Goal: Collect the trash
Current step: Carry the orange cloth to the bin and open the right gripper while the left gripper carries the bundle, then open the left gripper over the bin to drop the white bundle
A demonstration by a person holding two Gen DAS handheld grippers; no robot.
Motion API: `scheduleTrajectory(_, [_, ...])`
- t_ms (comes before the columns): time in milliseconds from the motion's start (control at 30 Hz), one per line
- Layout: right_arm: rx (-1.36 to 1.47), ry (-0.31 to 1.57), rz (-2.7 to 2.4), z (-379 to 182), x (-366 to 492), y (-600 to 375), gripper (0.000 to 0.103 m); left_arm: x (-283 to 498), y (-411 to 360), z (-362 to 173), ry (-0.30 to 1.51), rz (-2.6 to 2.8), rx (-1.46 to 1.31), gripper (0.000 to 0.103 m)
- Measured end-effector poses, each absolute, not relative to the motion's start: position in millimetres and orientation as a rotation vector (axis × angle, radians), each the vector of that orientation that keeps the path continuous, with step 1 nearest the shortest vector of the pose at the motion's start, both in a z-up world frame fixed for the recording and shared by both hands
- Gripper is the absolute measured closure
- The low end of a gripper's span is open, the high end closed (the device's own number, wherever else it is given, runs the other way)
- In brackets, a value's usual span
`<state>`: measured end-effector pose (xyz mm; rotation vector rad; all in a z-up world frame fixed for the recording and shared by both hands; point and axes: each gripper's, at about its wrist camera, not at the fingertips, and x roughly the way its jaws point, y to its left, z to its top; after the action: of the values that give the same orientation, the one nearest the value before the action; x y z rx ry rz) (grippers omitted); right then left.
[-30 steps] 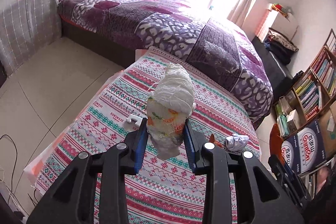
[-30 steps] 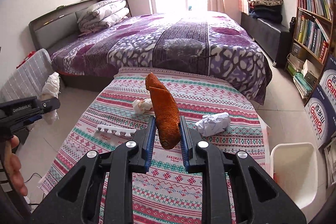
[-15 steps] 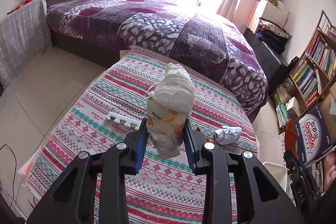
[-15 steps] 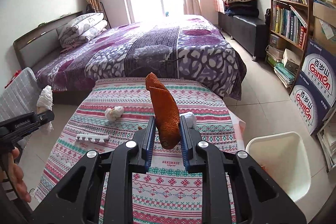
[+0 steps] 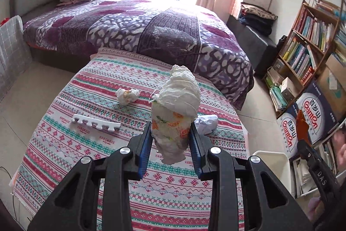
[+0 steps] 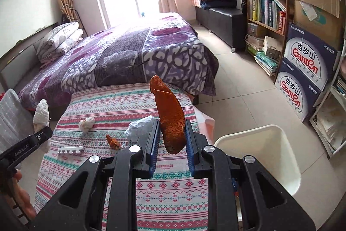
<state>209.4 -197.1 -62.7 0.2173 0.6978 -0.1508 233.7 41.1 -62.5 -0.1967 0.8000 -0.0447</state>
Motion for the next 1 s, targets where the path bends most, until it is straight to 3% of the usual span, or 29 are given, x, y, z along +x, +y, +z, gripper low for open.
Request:
scheduleTrajectory(433, [0.374, 0.820, -0.420, -80.0, 198.0, -295.3, 0.079, 234.6, -40.8, -82.2, 0.850, -0.199, -0.104, 0.070])
scheduleTrajectory(467, [0.380, 0.822, -0.437, -81.1, 195.9, -300.5, 0.067, 234.3, -47.4, -83.8, 0.856, -0.212, -0.101, 0.070])
scheduleTrajectory(500, [0.393, 0.811, -0.470, -81.5, 191.7, -307.5, 0.048, 234.1, -54.1, -85.6, 0.863, -0.227, -0.097, 0.070])
scheduleTrajectory(567, [0.398, 0.790, -0.528, -80.6, 183.5, -317.7, 0.033, 233.3, -66.9, -89.2, 0.874, -0.252, -0.089, 0.070])
scheduleTrajectory(733, [0.396, 0.784, -0.584, -86.2, 173.9, -339.4, 0.033, 229.2, -97.2, -98.1, 0.891, -0.303, -0.057, 0.070])
scheduleTrajectory(1000, [0.417, 0.771, -0.651, -85.5, 158.1, -367.5, 0.022, 220.5, -150.1, -116.5, 0.957, -0.424, -0.042, 0.070])
